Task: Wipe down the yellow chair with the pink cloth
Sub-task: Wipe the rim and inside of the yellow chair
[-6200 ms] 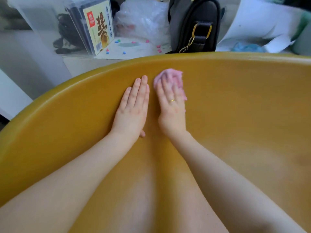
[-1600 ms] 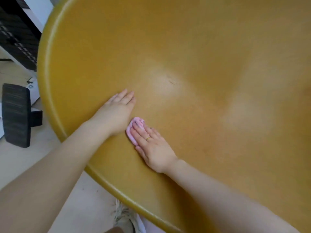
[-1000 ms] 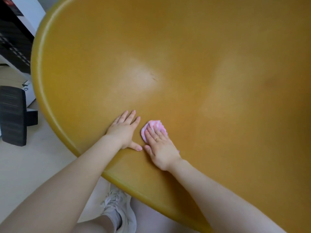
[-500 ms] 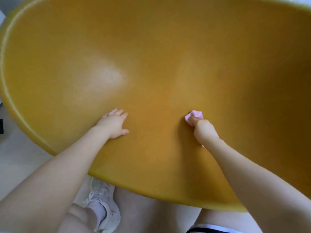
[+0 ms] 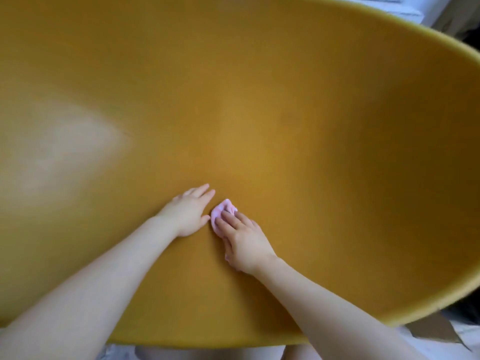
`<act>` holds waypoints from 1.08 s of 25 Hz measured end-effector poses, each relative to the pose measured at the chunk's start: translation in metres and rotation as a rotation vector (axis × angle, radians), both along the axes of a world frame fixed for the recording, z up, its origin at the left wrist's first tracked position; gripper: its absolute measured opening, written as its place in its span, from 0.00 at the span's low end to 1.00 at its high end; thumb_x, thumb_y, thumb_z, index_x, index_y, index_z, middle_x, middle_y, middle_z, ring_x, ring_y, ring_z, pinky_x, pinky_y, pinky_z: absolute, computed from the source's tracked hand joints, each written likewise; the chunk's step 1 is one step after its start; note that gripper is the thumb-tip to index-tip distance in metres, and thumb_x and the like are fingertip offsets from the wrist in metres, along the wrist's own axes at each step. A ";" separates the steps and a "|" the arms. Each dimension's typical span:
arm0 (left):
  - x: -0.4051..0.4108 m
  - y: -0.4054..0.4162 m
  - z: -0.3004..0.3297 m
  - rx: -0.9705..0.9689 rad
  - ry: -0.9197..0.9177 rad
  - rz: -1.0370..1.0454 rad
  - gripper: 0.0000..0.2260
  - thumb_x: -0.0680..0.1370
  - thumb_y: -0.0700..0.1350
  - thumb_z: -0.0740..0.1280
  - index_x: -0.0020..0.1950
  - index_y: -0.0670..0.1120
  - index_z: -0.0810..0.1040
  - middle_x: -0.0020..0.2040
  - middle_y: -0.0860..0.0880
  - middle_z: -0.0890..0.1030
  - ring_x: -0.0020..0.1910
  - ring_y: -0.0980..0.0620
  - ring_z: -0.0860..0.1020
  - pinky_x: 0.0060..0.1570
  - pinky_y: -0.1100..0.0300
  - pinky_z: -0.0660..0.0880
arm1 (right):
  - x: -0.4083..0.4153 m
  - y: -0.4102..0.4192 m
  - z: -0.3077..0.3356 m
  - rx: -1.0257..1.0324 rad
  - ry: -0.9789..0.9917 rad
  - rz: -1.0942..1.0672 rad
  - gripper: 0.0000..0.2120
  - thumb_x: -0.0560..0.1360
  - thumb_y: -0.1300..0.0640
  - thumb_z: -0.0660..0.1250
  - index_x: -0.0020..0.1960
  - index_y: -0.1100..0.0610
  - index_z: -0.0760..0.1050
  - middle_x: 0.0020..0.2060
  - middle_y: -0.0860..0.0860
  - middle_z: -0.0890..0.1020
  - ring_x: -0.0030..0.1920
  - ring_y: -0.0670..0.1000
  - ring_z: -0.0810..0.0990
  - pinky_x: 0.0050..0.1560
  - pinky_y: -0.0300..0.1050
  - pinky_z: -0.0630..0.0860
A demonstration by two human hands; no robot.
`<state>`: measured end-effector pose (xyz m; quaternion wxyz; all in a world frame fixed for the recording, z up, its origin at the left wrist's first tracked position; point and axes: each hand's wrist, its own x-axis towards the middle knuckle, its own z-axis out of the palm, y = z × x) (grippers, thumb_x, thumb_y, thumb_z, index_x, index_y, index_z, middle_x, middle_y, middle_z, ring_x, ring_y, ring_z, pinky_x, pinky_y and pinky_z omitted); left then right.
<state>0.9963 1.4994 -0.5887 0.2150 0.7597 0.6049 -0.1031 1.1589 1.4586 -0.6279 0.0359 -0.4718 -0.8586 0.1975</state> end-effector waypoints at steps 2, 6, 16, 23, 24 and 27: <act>-0.021 0.020 -0.001 0.044 0.055 0.045 0.31 0.80 0.50 0.60 0.78 0.48 0.46 0.78 0.50 0.42 0.77 0.51 0.46 0.73 0.54 0.52 | -0.009 0.022 -0.007 -0.023 0.021 0.071 0.24 0.74 0.66 0.55 0.70 0.57 0.64 0.72 0.57 0.64 0.72 0.62 0.58 0.67 0.55 0.61; -0.066 0.078 0.006 0.195 0.277 0.006 0.42 0.75 0.54 0.67 0.77 0.45 0.43 0.77 0.46 0.37 0.77 0.49 0.42 0.74 0.56 0.45 | -0.033 0.105 0.009 0.230 0.049 0.133 0.24 0.71 0.62 0.48 0.59 0.61 0.77 0.60 0.60 0.78 0.60 0.66 0.75 0.53 0.60 0.76; -0.083 0.127 0.007 0.089 0.371 -0.014 0.56 0.67 0.61 0.71 0.75 0.46 0.33 0.75 0.46 0.30 0.76 0.47 0.37 0.74 0.55 0.44 | -0.044 0.265 0.067 0.557 -0.205 0.278 0.22 0.71 0.64 0.53 0.60 0.59 0.76 0.59 0.55 0.80 0.61 0.64 0.76 0.50 0.58 0.77; -0.071 0.110 0.007 0.084 0.245 0.095 0.43 0.75 0.49 0.68 0.77 0.46 0.41 0.77 0.48 0.35 0.77 0.47 0.41 0.74 0.54 0.44 | -0.055 0.081 -0.003 -0.229 0.039 0.146 0.31 0.63 0.73 0.58 0.66 0.59 0.71 0.68 0.57 0.70 0.70 0.64 0.62 0.66 0.58 0.61; -0.066 0.096 0.007 0.084 0.204 0.092 0.36 0.78 0.46 0.64 0.77 0.46 0.43 0.77 0.49 0.36 0.77 0.48 0.42 0.74 0.54 0.43 | -0.051 0.048 -0.004 -0.253 0.060 0.178 0.32 0.61 0.72 0.58 0.64 0.60 0.73 0.66 0.58 0.73 0.68 0.65 0.65 0.65 0.60 0.61; -0.052 0.041 0.007 -0.003 0.123 0.066 0.29 0.80 0.38 0.54 0.77 0.48 0.44 0.77 0.50 0.36 0.77 0.50 0.41 0.74 0.55 0.43 | -0.025 -0.004 0.006 -0.290 0.002 0.318 0.31 0.60 0.71 0.60 0.63 0.59 0.74 0.64 0.57 0.76 0.67 0.62 0.65 0.63 0.59 0.59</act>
